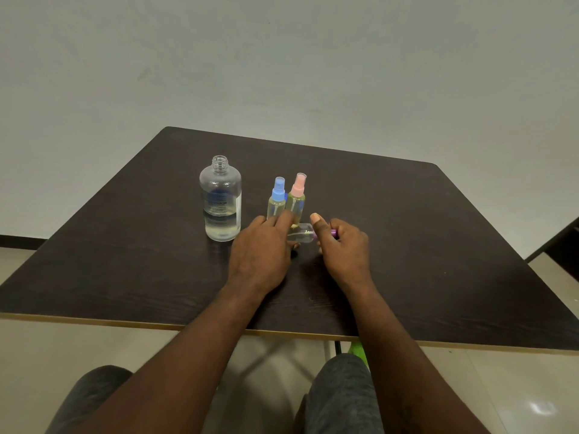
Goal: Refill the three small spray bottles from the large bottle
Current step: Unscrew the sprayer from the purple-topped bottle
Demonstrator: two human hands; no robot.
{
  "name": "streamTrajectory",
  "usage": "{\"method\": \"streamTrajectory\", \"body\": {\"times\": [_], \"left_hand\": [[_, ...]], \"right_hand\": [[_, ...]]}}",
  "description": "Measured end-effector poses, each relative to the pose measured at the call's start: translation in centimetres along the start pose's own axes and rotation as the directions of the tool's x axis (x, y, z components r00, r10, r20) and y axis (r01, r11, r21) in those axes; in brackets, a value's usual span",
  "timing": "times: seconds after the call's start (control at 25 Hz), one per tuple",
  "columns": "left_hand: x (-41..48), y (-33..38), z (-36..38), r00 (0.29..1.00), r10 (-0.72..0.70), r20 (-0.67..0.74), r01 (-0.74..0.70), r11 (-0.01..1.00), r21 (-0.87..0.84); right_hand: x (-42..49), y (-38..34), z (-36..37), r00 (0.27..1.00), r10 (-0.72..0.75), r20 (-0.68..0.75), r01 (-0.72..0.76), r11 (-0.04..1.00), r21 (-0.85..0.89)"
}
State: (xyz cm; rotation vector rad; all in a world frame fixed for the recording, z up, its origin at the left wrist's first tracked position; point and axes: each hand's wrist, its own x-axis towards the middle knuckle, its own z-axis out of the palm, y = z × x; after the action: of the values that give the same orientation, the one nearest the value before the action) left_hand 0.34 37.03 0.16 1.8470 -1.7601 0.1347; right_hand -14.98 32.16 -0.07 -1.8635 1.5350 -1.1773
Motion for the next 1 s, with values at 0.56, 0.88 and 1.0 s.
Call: {"method": "streamTrajectory", "body": {"times": [0.56, 0.88, 1.0], "left_hand": [[0.24, -0.26, 0.05, 0.999, -0.034, 0.031, 0.033, 0.999, 0.028], [0.2, -0.09, -0.02, 0.998, -0.043, 0.039, 0.042, 0.999, 0.018], [0.21, -0.07, -0.08, 0.998, -0.028, 0.056, 0.027, 0.999, 0.017]], "right_hand": [[0.09, 0.41, -0.23, 0.998, -0.052, 0.044, 0.05, 0.998, 0.038], [-0.05, 0.04, -0.38, 0.999, -0.044, 0.015, 0.04, 0.978, 0.206], [0.0, 0.08, -0.23, 0.999, 0.031, -0.034, -0.024, 0.982, 0.187]]}}
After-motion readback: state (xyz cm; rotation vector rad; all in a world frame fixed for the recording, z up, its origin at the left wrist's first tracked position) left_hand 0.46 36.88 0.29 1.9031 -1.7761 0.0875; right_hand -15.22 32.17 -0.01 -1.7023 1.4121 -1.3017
